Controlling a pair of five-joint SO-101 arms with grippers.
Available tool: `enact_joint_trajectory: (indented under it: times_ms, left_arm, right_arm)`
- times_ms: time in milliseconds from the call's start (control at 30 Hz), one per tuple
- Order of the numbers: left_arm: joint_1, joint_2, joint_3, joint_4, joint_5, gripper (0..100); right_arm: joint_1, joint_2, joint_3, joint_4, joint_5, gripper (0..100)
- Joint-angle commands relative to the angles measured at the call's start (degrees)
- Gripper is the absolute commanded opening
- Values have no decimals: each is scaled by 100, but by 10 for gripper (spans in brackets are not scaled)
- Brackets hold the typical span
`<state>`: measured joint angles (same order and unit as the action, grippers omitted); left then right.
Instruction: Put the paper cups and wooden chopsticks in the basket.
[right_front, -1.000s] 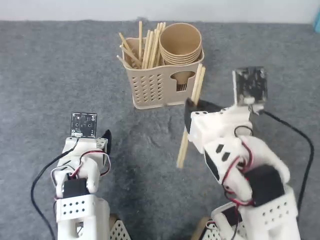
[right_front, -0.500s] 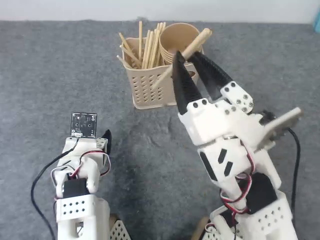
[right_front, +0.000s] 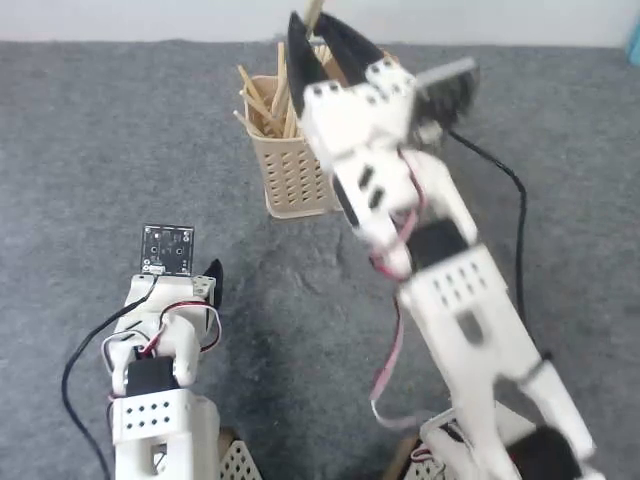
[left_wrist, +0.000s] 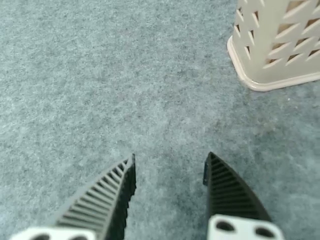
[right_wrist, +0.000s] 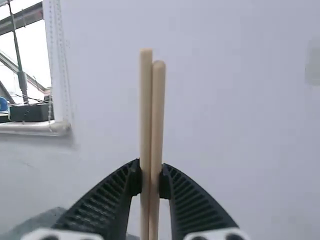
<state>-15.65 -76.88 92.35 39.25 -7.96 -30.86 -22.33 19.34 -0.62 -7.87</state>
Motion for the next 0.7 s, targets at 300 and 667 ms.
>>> enact_joint_trajectory:
  times_ms: [300,667]
  left_arm:
    - [53,-105,-4,-176,-79,213]
    - [44,-105,-4,-158,-79,213]
  right_arm:
    - [338,602,-387,1341,79,218]
    - [338,-708,-360,2246,53,140]
